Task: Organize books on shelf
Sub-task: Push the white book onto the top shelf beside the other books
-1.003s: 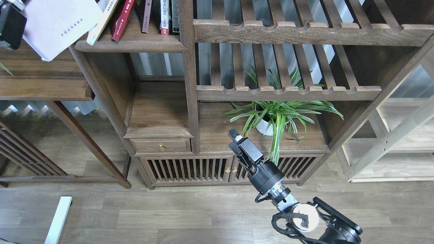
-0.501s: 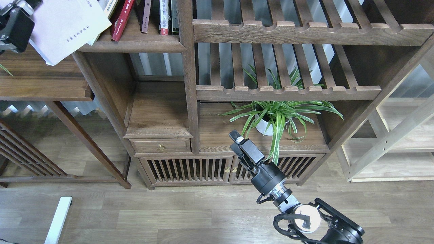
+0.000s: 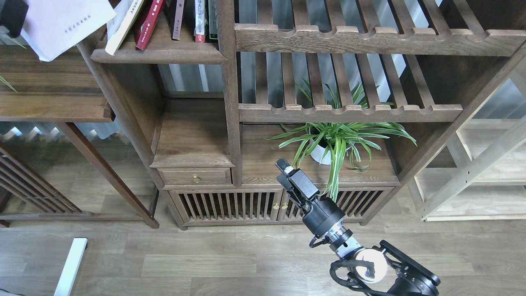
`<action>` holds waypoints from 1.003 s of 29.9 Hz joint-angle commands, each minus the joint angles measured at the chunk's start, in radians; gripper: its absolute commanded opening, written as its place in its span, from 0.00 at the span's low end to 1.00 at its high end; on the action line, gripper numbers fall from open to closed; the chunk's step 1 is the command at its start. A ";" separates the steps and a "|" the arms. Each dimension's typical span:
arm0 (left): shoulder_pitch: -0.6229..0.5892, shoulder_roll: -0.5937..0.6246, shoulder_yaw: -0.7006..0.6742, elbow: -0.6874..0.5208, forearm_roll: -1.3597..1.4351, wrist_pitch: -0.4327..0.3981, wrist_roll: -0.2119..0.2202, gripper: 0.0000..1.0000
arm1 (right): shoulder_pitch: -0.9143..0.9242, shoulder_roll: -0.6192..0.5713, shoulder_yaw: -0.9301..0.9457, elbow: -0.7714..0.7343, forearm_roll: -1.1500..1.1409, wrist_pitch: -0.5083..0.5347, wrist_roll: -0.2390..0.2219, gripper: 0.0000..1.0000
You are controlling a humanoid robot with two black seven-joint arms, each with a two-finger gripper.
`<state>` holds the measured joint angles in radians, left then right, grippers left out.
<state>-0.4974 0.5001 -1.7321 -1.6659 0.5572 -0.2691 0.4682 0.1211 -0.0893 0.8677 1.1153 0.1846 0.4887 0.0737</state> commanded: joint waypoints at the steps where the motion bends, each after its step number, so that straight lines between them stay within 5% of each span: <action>1: -0.020 0.005 0.025 0.028 0.001 0.011 0.007 0.00 | 0.000 0.000 0.001 0.001 0.000 0.000 0.000 0.99; 5: -0.024 0.003 0.060 0.040 0.026 0.017 0.006 0.00 | 0.000 0.000 0.004 0.001 0.000 0.000 0.000 0.99; 14: -0.161 -0.055 0.170 0.057 0.107 0.172 0.003 0.00 | -0.021 0.006 -0.001 0.012 -0.002 0.000 0.000 0.99; 30: -0.179 -0.063 0.204 0.126 0.125 0.175 -0.013 0.00 | -0.046 -0.001 0.005 0.029 -0.002 0.000 0.000 0.99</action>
<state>-0.6759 0.4425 -1.5344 -1.5531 0.6783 -0.0935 0.4590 0.0800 -0.0904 0.8729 1.1394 0.1821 0.4887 0.0736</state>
